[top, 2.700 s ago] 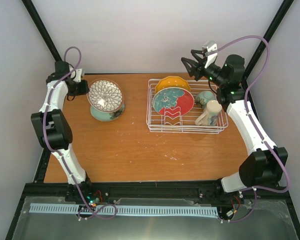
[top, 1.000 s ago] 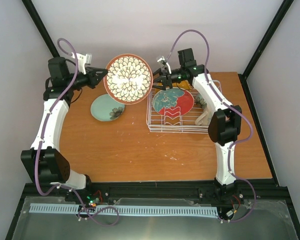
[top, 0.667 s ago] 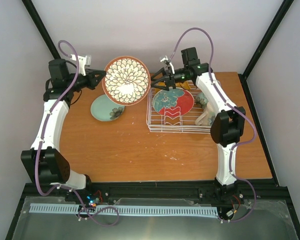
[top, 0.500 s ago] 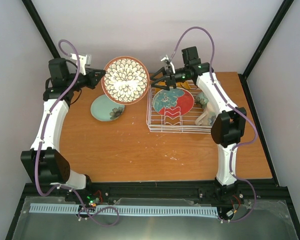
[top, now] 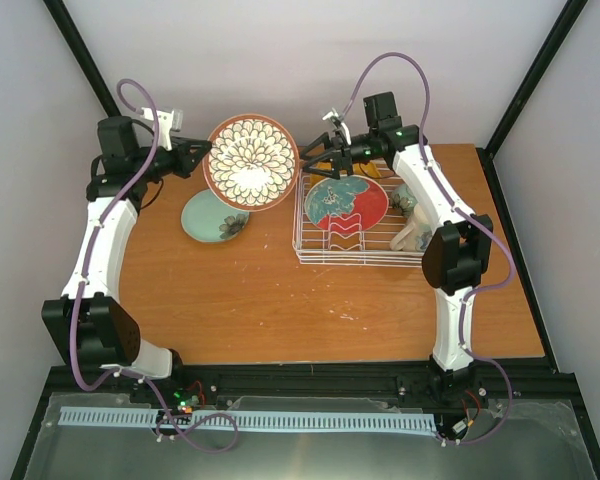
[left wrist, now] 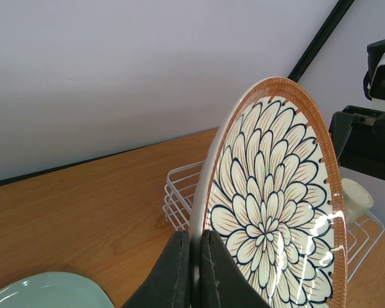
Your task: Load the mixed dishes into the dish rack
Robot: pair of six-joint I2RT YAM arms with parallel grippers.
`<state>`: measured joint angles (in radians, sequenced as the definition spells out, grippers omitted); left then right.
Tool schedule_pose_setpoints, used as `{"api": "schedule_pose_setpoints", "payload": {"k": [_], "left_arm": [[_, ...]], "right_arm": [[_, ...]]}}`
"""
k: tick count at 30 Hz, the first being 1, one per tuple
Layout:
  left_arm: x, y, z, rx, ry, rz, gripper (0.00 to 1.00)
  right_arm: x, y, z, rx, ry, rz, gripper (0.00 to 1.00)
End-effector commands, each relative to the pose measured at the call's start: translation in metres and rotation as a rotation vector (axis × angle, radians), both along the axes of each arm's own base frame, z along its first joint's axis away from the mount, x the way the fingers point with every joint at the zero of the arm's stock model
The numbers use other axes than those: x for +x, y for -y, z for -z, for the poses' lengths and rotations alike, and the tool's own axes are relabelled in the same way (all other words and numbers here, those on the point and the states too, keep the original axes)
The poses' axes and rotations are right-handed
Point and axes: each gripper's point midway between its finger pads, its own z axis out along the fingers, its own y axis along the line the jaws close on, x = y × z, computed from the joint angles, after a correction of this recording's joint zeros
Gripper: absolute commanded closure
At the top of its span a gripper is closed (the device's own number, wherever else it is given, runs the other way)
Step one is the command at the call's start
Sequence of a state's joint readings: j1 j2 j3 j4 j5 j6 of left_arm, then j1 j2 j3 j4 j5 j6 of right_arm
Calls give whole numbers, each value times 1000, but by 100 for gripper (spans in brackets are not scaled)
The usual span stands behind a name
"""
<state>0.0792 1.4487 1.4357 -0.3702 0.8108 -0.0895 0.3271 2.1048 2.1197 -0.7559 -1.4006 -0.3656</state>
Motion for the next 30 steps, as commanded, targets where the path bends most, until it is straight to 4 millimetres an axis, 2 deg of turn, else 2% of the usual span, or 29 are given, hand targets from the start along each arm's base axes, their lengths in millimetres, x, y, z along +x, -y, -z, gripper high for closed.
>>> {"api": "schedule_pose_setpoints", "payload": {"k": [1, 9, 15, 17, 19, 22, 23, 30], "left_arm": [[-11, 13, -64, -44, 176, 75, 99], [-12, 22, -63, -69, 171, 102, 99], [-8, 51, -58, -64, 164, 142, 99], [-6, 64, -54, -52, 158, 155, 99], [-4, 75, -48, -45, 147, 166, 99], [-4, 91, -37, -27, 133, 184, 99], [-4, 98, -34, -20, 129, 190, 99], [-6, 134, -12, 14, 101, 243, 99]], "right_arm": [[-1, -5, -8, 21, 6, -19, 35], [1, -14, -3, 18, -10, -28, 35], [-2, -26, -3, 25, -17, -55, 44], [-4, -29, -4, 27, -16, -65, 49], [-5, -32, -5, 25, -12, -65, 58], [-7, -32, -7, 23, 2, -62, 89], [-7, -32, -7, 18, 9, -53, 96], [-13, -26, -10, 5, 116, 13, 97]]}}
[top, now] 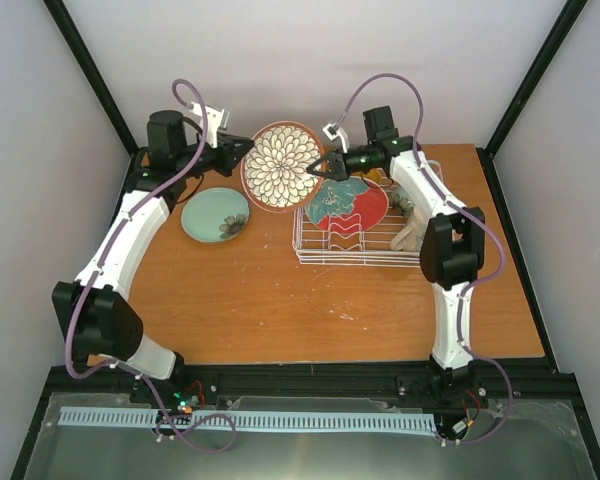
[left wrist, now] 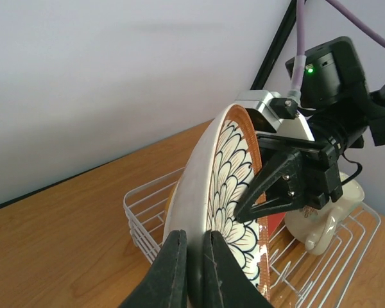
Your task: Load the mixed dishes into the dish rack
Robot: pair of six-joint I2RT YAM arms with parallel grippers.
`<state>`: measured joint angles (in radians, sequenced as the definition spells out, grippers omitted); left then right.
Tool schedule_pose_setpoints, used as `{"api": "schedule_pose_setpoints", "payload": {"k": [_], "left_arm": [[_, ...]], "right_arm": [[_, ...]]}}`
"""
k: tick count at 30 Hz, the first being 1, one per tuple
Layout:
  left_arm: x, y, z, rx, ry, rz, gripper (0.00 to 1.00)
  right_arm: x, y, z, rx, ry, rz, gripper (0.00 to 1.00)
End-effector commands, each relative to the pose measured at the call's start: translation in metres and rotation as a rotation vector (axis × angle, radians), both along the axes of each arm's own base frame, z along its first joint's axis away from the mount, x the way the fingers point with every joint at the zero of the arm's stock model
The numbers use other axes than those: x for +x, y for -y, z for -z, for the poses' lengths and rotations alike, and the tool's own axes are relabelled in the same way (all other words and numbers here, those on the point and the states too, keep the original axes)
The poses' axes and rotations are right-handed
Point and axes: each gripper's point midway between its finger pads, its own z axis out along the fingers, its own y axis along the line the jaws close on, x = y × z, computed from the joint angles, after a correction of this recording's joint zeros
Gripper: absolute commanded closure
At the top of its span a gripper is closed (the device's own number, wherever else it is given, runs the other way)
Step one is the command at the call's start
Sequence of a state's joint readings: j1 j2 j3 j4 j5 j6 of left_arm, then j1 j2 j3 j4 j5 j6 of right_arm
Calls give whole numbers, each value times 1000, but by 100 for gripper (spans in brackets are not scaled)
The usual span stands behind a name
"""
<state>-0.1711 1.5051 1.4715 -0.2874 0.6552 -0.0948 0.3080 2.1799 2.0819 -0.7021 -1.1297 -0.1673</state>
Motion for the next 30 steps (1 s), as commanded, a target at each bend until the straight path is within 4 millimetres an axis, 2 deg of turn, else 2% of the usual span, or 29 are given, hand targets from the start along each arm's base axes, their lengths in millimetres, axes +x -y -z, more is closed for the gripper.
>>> {"api": "schedule_pose_setpoints", "payload": {"k": [1, 8, 11, 16, 23, 30], "left_arm": [[-10, 49, -8, -29, 30, 148, 99], [-6, 58, 3, -25, 5, 165, 98], [-5, 59, 4, -25, 2, 165, 94], [-4, 58, 4, -25, 2, 157, 75], [-3, 60, 3, -36, 14, 159, 69], [1, 61, 3, -35, 20, 158, 67]], "right_arm": [[-75, -29, -93, 207, 349, -242, 97], [-82, -8, -118, 202, 483, -139, 97], [-83, 2, -129, 208, 527, -95, 97], [-89, 13, -147, 220, 605, -18, 97], [-95, 28, -162, 179, 721, 105, 97], [-91, 54, -172, 37, 883, 286, 97]]}}
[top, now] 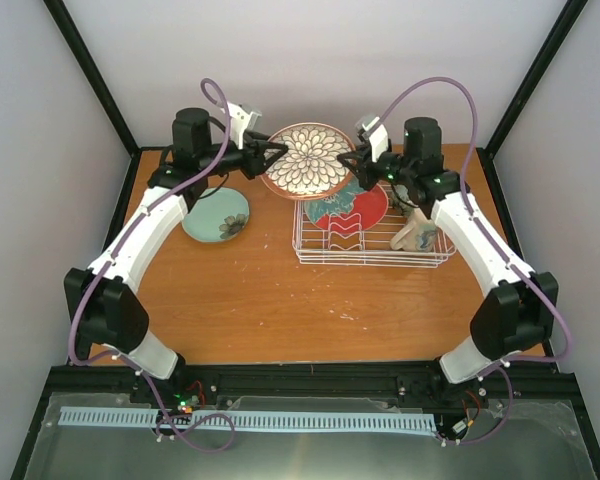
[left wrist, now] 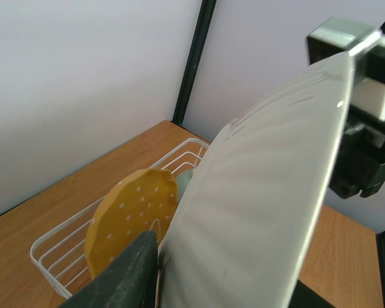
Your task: Load the mixed dishes into the dish rack
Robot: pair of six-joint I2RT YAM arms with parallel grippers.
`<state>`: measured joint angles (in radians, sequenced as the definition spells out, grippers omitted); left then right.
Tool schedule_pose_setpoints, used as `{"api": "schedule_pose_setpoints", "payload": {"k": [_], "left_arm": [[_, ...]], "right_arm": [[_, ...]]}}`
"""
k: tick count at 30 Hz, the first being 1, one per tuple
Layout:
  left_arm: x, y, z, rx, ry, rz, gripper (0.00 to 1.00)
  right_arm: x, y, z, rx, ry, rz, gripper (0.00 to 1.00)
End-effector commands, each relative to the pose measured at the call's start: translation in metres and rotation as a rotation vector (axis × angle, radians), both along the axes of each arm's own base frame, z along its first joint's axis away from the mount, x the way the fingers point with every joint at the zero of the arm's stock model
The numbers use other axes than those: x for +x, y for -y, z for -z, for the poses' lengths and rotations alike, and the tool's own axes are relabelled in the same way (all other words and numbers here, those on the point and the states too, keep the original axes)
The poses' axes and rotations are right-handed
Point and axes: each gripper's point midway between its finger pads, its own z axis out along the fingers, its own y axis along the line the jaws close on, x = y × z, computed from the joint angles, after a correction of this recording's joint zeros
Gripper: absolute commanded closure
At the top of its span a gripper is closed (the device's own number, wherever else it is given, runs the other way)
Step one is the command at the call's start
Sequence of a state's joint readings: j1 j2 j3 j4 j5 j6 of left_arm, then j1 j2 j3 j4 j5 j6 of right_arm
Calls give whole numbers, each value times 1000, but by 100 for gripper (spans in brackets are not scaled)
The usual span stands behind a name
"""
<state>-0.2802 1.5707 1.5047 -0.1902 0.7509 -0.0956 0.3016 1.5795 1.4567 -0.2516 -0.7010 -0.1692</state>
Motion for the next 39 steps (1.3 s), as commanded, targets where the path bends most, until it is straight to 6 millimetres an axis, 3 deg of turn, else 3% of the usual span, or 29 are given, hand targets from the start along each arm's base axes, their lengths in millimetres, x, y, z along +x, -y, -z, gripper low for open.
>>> {"api": "schedule_pose_setpoints", "payload": {"k": [1, 12, 20, 23, 30, 39], "left_arm": [[15, 0, 11, 11, -30, -47, 66], [26, -9, 1, 32, 34, -125, 63], [36, -20, 1, 70, 68, -206, 62], [42, -38, 4, 114, 88, -319, 61], [34, -91, -23, 121, 252, -566, 61], [34, -126, -22, 150, 279, -670, 61]], "right_arm": [[-50, -5, -102, 19, 439, -86, 97], [-56, 40, -114, -131, 640, 166, 97], [-54, 60, -106, -220, 658, 264, 97], [-58, 65, -103, -228, 649, 283, 97], [-73, 72, -88, -213, 624, 296, 97], [-77, 85, -63, -284, 645, 341, 97]]}}
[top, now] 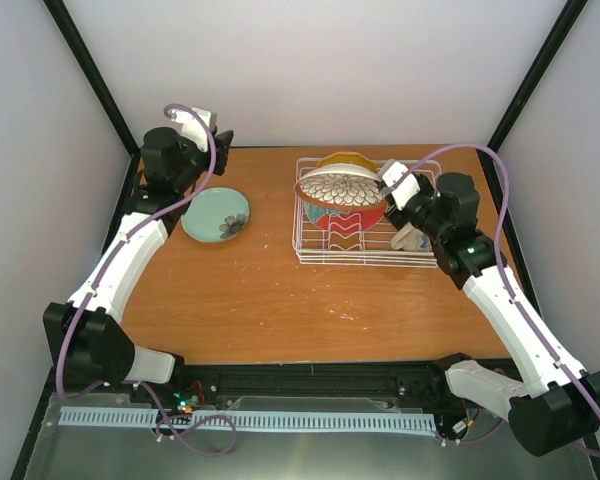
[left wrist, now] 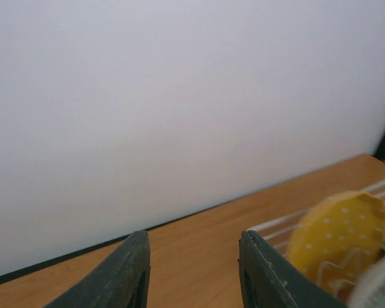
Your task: Load the mixed dishes into the dish rack
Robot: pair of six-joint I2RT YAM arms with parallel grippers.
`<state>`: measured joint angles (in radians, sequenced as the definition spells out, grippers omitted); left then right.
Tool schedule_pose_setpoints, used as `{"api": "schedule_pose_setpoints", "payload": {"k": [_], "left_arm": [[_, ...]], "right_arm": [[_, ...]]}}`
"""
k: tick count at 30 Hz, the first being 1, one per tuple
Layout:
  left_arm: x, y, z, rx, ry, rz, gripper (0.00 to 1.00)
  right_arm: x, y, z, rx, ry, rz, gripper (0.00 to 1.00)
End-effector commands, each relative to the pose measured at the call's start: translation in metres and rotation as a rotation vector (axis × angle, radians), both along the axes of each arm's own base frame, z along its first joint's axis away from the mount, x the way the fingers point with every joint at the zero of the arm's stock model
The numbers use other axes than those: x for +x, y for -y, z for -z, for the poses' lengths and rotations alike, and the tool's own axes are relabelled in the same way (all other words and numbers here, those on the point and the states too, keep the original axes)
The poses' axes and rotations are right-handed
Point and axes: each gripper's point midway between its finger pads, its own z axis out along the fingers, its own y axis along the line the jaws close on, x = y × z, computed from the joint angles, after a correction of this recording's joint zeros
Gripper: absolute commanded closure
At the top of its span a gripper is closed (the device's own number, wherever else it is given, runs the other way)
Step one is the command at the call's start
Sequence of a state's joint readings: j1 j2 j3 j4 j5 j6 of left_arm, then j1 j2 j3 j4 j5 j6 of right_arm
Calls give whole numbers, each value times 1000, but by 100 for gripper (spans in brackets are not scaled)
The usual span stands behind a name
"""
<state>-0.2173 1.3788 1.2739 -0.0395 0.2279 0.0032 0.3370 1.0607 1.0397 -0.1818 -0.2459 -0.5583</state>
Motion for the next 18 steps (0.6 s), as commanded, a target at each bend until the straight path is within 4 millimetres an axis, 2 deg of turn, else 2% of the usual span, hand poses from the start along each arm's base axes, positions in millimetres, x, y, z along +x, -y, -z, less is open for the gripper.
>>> {"api": "schedule_pose_setpoints", "payload": {"k": [1, 9, 18], "left_arm": [[6, -24, -20, 16, 82, -106, 61], [12, -35, -10, 3, 59, -122, 62], [21, -38, 9, 16, 28, -133, 63]], "right_arm": [[-5, 5, -43, 16, 182, 13, 97], [3, 4, -36, -10, 197, 17, 97], [18, 1, -13, -51, 164, 23, 97]]}}
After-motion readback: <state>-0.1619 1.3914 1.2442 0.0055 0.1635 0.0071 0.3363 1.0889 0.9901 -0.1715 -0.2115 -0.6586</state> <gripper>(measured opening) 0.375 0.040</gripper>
